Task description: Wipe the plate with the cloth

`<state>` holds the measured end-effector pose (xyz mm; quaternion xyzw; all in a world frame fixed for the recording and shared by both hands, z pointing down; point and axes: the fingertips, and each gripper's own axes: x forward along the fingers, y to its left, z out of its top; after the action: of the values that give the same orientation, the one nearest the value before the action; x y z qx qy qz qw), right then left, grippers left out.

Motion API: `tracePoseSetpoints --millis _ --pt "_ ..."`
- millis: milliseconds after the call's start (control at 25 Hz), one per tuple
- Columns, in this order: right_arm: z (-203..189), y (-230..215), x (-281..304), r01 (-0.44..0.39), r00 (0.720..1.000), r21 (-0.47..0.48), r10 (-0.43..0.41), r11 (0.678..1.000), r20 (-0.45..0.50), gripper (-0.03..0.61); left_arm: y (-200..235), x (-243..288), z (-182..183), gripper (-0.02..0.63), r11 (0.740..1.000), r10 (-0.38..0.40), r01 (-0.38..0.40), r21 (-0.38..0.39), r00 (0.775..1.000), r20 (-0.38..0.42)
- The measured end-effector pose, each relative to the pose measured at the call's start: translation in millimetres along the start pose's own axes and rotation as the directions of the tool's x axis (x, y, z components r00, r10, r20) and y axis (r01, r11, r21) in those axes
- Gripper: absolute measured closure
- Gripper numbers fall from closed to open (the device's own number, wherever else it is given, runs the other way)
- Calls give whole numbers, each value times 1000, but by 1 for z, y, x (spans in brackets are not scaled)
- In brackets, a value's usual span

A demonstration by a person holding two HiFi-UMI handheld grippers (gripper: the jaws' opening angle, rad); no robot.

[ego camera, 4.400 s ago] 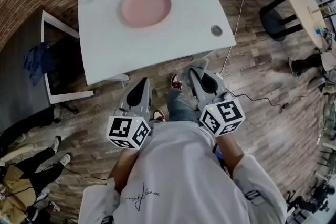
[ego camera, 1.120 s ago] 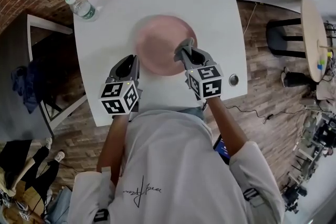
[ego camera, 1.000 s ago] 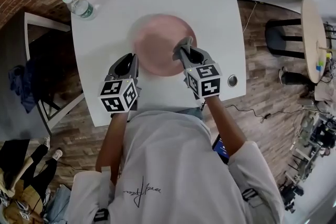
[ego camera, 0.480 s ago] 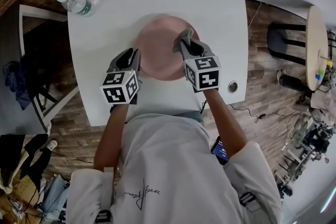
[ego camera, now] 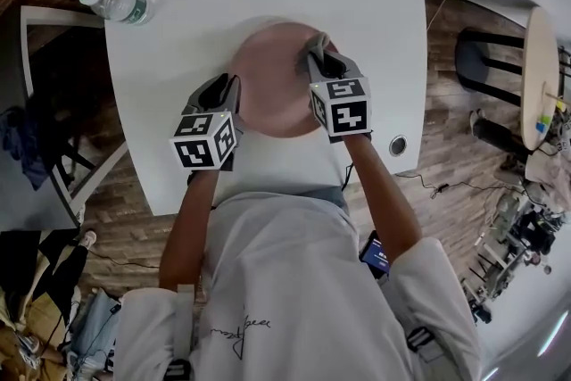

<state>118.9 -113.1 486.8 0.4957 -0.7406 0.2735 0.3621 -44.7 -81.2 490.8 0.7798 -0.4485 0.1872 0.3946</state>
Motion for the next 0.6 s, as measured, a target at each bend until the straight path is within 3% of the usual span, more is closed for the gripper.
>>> tracePoseSetpoints --millis 600 --pt "-2 -8 22 58 996 -39 -60 998 -61 546 1 5 -7 555 999 -39 39 -16 999 -25"
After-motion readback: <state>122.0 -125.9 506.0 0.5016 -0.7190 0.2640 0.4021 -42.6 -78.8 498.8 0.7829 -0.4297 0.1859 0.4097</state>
